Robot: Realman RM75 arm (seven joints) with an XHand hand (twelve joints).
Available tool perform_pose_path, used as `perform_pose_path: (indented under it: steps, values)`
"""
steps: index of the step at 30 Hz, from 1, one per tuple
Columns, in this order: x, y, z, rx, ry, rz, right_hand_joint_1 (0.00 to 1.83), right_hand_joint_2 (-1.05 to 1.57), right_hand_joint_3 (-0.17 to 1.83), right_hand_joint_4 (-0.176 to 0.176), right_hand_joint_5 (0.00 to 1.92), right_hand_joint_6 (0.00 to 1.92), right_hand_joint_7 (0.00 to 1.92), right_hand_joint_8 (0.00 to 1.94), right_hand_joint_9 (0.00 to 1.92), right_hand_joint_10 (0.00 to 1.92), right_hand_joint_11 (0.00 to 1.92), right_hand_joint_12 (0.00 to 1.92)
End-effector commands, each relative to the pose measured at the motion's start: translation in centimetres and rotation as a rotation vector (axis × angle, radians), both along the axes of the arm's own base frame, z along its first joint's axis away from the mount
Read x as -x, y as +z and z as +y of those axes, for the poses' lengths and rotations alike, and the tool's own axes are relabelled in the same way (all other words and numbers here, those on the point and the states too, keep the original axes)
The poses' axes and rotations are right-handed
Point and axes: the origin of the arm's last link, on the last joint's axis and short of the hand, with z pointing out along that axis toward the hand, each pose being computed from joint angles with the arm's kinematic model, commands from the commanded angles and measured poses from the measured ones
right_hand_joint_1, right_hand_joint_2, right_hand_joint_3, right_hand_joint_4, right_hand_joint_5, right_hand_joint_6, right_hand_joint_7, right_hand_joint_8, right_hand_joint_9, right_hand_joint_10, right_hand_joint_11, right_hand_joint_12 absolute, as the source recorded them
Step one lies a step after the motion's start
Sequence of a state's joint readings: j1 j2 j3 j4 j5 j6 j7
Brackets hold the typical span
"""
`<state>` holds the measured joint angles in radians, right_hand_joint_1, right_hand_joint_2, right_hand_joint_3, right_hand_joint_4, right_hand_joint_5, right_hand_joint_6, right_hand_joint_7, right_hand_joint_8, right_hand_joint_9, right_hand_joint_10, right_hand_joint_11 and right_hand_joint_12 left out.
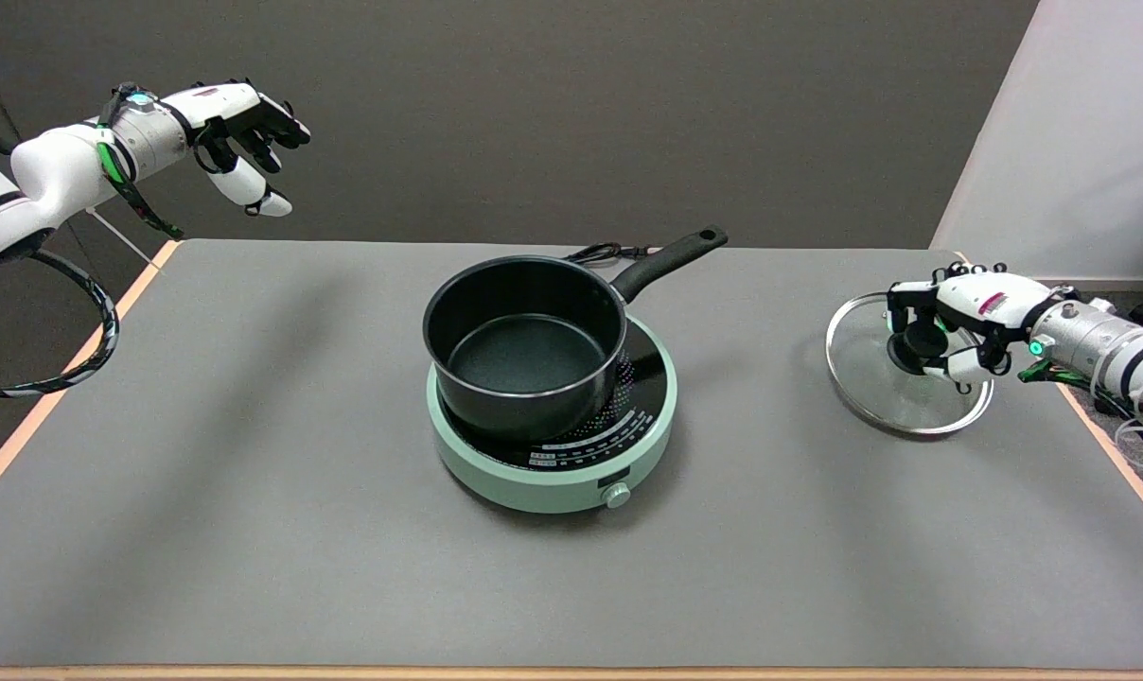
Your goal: Pick up the pot lid.
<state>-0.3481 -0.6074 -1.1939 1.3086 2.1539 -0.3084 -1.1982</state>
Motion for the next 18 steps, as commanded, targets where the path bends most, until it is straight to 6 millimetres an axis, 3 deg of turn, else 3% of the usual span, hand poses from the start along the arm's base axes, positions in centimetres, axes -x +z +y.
perform_pose_path:
  steps: [1, 12, 18]
  values:
    - [-1.1, -0.2, -0.5, -0.008, 0.039, -0.032, 1.3, 1.01, 0.57, 0.166, 0.39, 1.5, 0.69, 1.62, 0.47, 1.92, 0.0, 1.92]
    - [-1.3, -0.1, -0.6, -0.007, 0.046, -0.035, 1.3, 1.01, 0.57, 0.164, 0.38, 1.51, 0.68, 1.62, 0.47, 1.92, 0.0, 1.92]
    - [-2.7, -0.1, -0.9, 0.0, 0.12, -0.159, 1.31, 1.01, 0.57, 0.171, 0.39, 1.52, 0.69, 1.61, 0.49, 1.92, 0.0, 1.92]
